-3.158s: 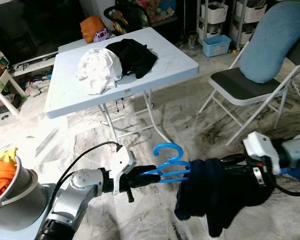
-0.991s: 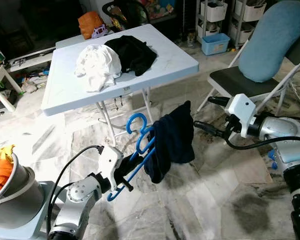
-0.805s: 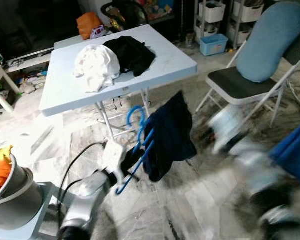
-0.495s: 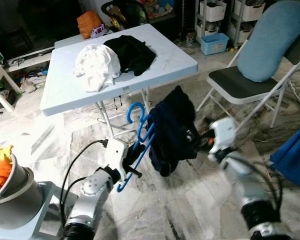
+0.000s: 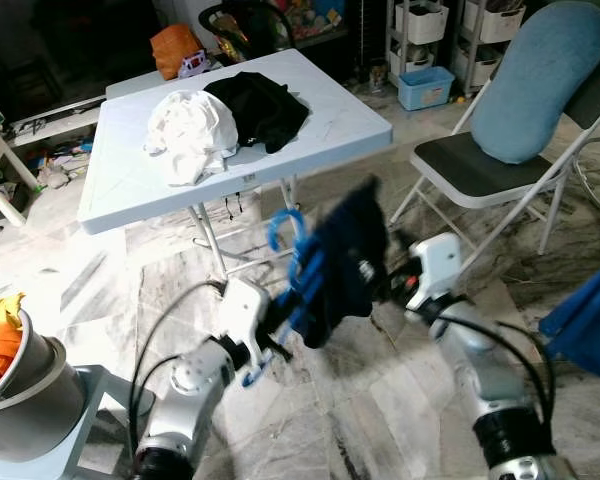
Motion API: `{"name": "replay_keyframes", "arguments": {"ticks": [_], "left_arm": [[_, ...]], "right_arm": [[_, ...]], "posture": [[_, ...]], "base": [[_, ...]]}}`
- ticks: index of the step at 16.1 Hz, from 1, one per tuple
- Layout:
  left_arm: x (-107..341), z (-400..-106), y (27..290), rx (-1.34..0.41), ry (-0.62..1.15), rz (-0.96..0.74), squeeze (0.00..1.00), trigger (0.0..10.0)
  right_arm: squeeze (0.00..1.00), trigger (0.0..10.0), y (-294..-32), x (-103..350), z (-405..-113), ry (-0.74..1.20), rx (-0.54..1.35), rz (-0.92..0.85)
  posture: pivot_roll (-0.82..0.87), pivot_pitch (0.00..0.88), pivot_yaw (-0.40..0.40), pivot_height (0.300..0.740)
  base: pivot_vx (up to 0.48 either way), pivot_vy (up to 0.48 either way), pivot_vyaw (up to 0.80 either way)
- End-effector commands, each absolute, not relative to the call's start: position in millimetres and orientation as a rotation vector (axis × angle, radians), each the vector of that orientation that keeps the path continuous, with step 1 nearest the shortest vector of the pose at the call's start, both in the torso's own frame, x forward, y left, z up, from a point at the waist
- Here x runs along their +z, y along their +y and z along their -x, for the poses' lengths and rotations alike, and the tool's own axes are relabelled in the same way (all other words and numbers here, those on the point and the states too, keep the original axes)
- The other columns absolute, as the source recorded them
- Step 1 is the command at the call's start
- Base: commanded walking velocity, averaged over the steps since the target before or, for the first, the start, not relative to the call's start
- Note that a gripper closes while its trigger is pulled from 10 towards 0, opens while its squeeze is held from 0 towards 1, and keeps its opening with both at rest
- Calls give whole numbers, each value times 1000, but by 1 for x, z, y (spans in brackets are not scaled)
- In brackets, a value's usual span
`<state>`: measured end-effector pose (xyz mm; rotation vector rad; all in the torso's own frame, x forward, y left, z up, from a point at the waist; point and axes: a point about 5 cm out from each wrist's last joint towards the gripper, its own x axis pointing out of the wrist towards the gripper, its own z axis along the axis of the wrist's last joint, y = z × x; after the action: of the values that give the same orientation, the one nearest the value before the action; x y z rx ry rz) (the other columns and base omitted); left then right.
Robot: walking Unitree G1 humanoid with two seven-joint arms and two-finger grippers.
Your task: Hang hanger
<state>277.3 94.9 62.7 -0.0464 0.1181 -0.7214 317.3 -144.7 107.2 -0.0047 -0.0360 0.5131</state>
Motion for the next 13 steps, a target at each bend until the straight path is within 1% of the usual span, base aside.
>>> {"name": "replay_keyframes", "arguments": {"ticks": [1, 2, 3, 4, 5, 6, 7, 8, 9, 10, 12, 13], "left_arm": [[71, -279, 96, -739, 83, 26, 0, 0], [70, -278, 95, -753, 89, 33, 0, 0], [71, -275, 92, -791, 91, 36, 0, 0], [71, -274, 92, -793, 91, 39, 0, 0], [73, -273, 91, -814, 79, 22, 0, 0], [74, -273, 92, -812, 76, 22, 0, 0], [76, -272, 93, -813, 68, 24, 0, 0], [77, -272, 94, -815, 63, 23, 0, 0], [79, -271, 95, -819, 58, 22, 0, 0], [80, -270, 96, -824, 54, 18, 0, 0], [84, -268, 98, -844, 46, 10, 0, 0], [84, -268, 98, -848, 46, 4, 0, 0]], "right_arm": [[0, 10000, -138, 114, -317, -55, 557, -15], [0, 10000, -136, 115, -315, -53, 589, -18], [0, 10000, -134, 115, -312, -33, 666, -2], [0, 10000, -134, 115, -312, -28, 673, 0], [0, 2431, -138, 115, -313, -26, 666, 40], [0, 0, -140, 115, -314, -25, 661, 46], [0, 706, -142, 116, -315, -24, 663, 62], [0, 3137, -144, 116, -315, -20, 666, 78], [0, 4902, -147, 115, -315, -16, 670, 101], [0, 10000, -150, 115, -316, -12, 664, 123], [0, 10000, -155, 111, -316, 11, 678, 186], [0, 9804, -156, 111, -316, 11, 680, 186]], "posture": [[-134, 0, 152, 740], [-136, 0, 152, 740], [-137, 0, 151, 740], [-137, 0, 151, 740], [-137, 0, 149, 740], [-136, 0, 149, 740], [-135, 0, 149, 740], [-134, 0, 148, 740], [-134, 0, 148, 740], [-133, 0, 147, 740], [-135, 0, 144, 740], [-135, 0, 144, 740]], "base": [[0, 0, 0], [0, 0, 0], [0, 0, 0], [0, 0, 0], [0, 0, 0], [0, 0, 0], [0, 0, 0], [0, 0, 0], [0, 0, 0], [0, 0, 0], [0, 0, 0], [0, 0, 0]]}}
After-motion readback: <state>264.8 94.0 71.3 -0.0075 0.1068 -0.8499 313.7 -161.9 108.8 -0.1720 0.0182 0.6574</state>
